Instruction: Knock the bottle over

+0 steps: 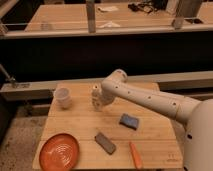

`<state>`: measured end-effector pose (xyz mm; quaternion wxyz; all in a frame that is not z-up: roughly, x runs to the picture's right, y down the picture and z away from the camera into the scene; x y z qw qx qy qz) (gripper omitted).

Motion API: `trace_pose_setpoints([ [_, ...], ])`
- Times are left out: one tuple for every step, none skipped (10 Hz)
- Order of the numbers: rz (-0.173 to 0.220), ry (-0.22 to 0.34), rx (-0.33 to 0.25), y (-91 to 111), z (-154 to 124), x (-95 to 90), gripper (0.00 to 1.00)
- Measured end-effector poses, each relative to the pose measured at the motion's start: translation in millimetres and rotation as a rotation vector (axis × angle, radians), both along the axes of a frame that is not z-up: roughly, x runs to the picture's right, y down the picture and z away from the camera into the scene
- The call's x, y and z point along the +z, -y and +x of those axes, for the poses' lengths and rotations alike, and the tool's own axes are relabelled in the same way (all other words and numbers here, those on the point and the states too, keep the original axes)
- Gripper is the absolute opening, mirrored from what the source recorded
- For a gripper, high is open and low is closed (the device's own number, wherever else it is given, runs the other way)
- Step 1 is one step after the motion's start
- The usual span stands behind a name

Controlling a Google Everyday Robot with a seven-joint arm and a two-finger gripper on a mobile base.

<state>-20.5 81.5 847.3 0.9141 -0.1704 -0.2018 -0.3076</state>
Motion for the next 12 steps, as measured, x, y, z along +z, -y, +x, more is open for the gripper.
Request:
trace_pose_setpoints([
  [-0.002,0.005,-0.007,1.2,-2.3,0.8,0.08],
  [-0.003,0.008,-0.013,1.8,-4.1,1.5,0.08],
  [-0.005,0.014,-0.02,3.4,-6.4,3.0,0.08],
  [-0.006,0.019,-0.026,4.5,-8.8,3.9,0.08],
  [-0.007,0.023,-0.034,5.1,-10.7,4.5,0.08],
  [-0.009,0.029,-0.045,5.6,-12.6,5.3,0.08],
  [-0.011,0.033,-0.053,6.3,-14.5,5.5,0.08],
  [-0.012,0.039,-0.061,7.0,-16.7,6.1,0.08],
  [-0.014,0.042,-0.066,8.4,-17.9,6.7,0.08],
  [-0.016,0.05,-0.075,11.7,-20.5,7.3,0.08],
  [-0.018,0.057,-0.084,13.6,-22.7,7.9,0.08],
  [-0.019,0.061,-0.092,14.9,-24.4,8.3,0.08],
])
